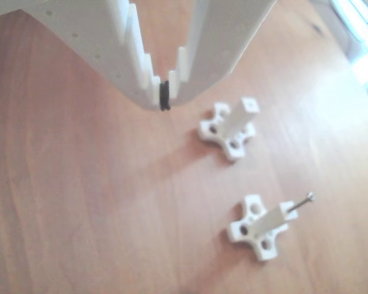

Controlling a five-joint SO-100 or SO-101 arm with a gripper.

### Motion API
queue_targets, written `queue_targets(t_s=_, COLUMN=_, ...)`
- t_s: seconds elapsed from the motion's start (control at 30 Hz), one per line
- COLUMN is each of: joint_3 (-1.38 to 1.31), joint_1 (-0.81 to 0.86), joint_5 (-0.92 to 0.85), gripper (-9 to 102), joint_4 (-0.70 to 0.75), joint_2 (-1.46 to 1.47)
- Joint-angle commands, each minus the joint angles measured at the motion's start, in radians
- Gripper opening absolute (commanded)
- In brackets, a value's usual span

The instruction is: Grab the screw and set it in the hole.

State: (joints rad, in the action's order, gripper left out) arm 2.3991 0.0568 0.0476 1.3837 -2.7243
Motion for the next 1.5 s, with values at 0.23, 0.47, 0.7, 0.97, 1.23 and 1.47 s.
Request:
queue_targets(t_s=0.23, joint_3=-0.394, joint_1=0.014, joint_5=0.071, gripper=-4, joint_4=0.084, joint_2=0.302)
queue_targets(t_s=0.47, joint_3=-0.523, joint_1=0.048, joint_5=0.091, gripper=-4, joint_4=0.083, joint_2=0.485)
queue_targets(t_s=0.7, joint_3=-0.655, joint_1=0.077, joint_5=0.097, gripper=-4, joint_4=0.078, joint_2=0.634)
queue_targets(t_s=0.97, joint_3=-0.816, joint_1=0.087, joint_5=0.110, gripper=6, joint_4=0.123, joint_2=0.827)
queue_targets(t_s=1.23, joint_3=-0.867, joint_1=0.107, joint_5=0.115, gripper=11, joint_4=0.133, joint_2=0.908)
queue_targets(t_s=1.47, joint_3=-0.868, joint_1=0.120, joint_5=0.118, gripper=14, joint_4=0.118, joint_2=0.957)
